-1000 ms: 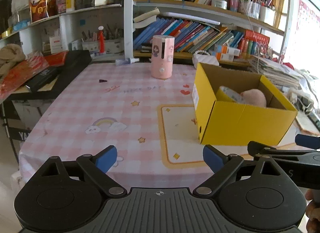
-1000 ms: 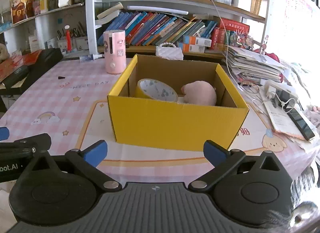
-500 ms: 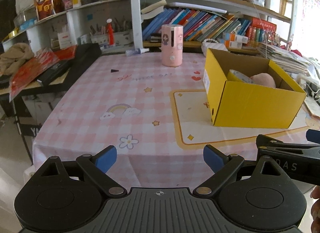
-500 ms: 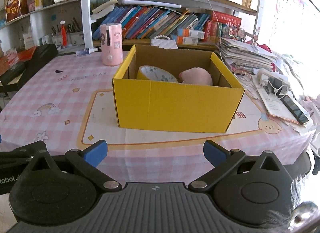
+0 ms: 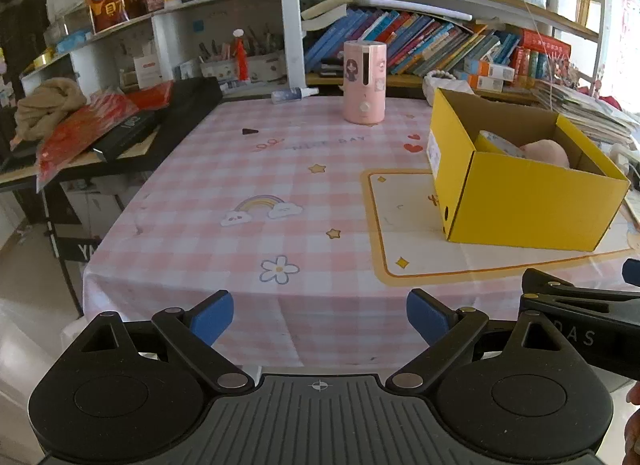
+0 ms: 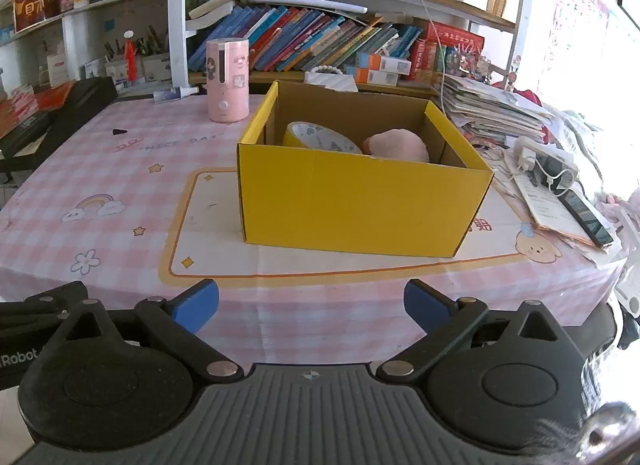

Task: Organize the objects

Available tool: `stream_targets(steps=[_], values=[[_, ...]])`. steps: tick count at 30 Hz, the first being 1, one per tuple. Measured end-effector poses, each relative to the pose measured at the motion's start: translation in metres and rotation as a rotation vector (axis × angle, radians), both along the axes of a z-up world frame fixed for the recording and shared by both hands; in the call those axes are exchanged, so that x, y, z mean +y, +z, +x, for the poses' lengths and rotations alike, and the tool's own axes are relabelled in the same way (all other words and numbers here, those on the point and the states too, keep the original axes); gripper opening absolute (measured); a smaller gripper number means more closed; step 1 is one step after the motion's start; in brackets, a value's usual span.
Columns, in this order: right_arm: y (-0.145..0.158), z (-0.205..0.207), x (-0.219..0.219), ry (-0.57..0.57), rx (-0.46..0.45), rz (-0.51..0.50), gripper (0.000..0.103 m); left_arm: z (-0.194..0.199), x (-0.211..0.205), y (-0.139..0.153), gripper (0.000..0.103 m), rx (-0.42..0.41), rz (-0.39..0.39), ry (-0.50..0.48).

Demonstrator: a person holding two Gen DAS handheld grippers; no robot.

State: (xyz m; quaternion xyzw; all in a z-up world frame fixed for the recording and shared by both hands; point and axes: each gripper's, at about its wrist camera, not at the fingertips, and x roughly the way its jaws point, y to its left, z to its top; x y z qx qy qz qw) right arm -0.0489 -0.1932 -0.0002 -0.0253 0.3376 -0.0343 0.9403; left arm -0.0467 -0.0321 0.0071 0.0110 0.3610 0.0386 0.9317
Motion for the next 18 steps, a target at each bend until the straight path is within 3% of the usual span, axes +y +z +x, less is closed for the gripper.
stream_targets(steps=[18], values=[[0.0027,0.0017,0.0046,-0.004,-0.009,-0.002,0.1,-0.0006,0.0017,0.003,0.095,-0.017,0.013,0.0]])
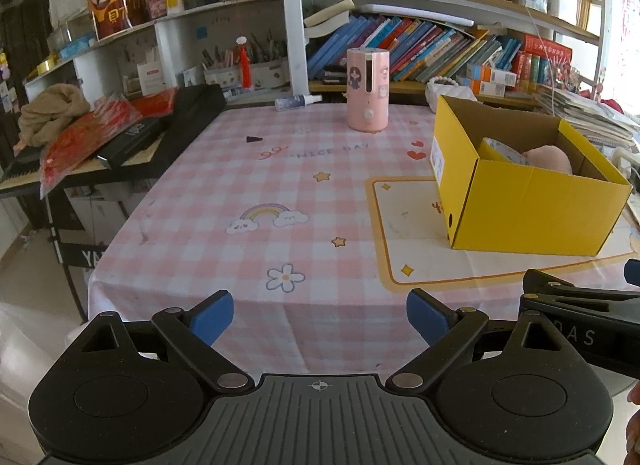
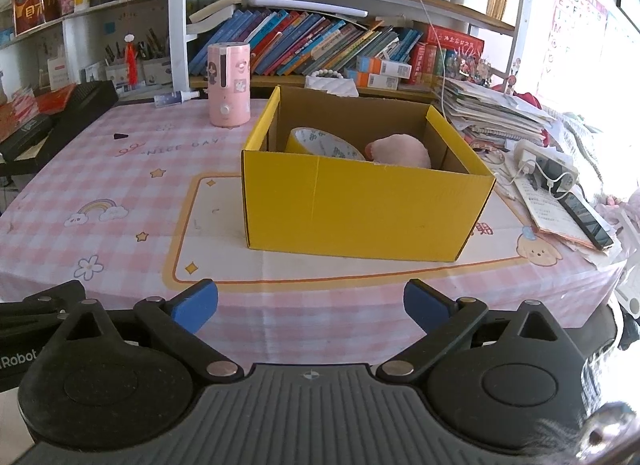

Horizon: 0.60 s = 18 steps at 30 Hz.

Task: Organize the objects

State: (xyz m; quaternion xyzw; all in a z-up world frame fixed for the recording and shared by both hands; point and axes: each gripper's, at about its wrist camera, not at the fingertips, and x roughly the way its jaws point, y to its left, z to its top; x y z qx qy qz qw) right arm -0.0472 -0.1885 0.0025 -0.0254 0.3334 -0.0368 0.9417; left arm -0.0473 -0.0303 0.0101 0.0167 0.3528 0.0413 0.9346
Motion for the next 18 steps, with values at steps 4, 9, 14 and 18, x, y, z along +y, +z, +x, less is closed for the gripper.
stream_targets(steps=[4,9,14,18], values=[[0.0006,0.0008,-0.0001,-0.002,0.0,-0.002,0.1,0.0015,-0.0007,0.0005,0.097,0.002,0.008,0.004],[0.0011,0.0024,-0.0005,-0.005,0.003,-0.001,0.1,0.0041,0.0011,-0.0003,0.1,0.01,0.002,0.013],[0.0004,0.003,-0.001,-0.004,0.006,-0.001,0.1,0.0055,0.0028,-0.0019,0.1,0.018,-0.007,0.015],[-0.0008,0.0052,-0.001,-0.001,0.01,0.003,0.1,0.0055,0.0029,-0.0021,0.1,0.017,-0.007,0.016]])
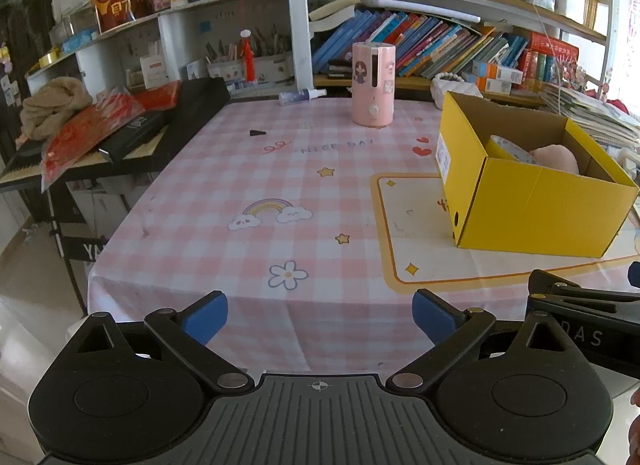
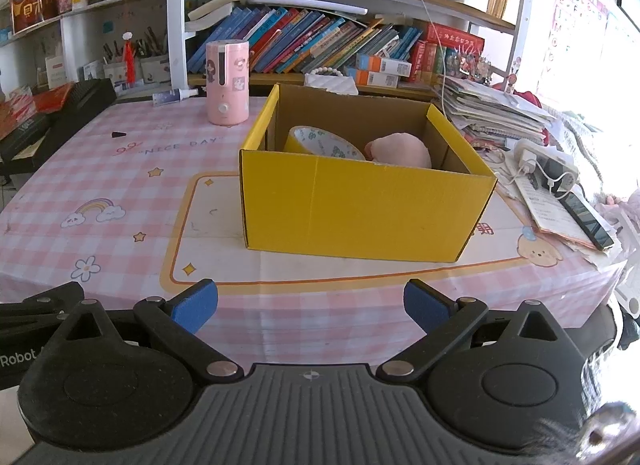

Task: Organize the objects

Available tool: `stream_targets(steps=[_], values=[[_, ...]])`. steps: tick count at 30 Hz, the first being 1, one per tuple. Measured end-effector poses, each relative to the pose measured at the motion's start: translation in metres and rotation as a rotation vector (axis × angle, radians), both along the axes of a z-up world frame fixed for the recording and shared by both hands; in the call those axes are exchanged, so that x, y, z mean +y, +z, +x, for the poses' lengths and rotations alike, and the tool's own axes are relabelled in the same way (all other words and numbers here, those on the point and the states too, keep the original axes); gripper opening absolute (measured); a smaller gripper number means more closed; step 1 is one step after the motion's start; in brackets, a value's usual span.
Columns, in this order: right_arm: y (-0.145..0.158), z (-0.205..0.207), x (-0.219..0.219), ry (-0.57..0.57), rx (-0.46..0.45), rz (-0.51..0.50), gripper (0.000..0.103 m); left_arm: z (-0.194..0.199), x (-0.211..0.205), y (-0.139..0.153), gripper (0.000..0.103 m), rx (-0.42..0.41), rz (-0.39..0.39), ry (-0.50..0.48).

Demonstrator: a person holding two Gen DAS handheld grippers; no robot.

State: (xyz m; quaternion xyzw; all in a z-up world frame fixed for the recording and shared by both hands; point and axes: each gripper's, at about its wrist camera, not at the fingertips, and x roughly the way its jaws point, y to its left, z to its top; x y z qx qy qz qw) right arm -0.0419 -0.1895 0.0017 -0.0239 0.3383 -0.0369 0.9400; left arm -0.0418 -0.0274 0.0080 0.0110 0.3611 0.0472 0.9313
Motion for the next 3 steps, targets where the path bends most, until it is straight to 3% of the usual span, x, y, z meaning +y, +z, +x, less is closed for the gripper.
stream_targets(steps=[3], values=[[-0.0002,0.0016,-0.0003,0.002,0.001,0.003,0.101,-0.0001,0.0,-0.0002,0.1,0.001,-0.002,-0.001]])
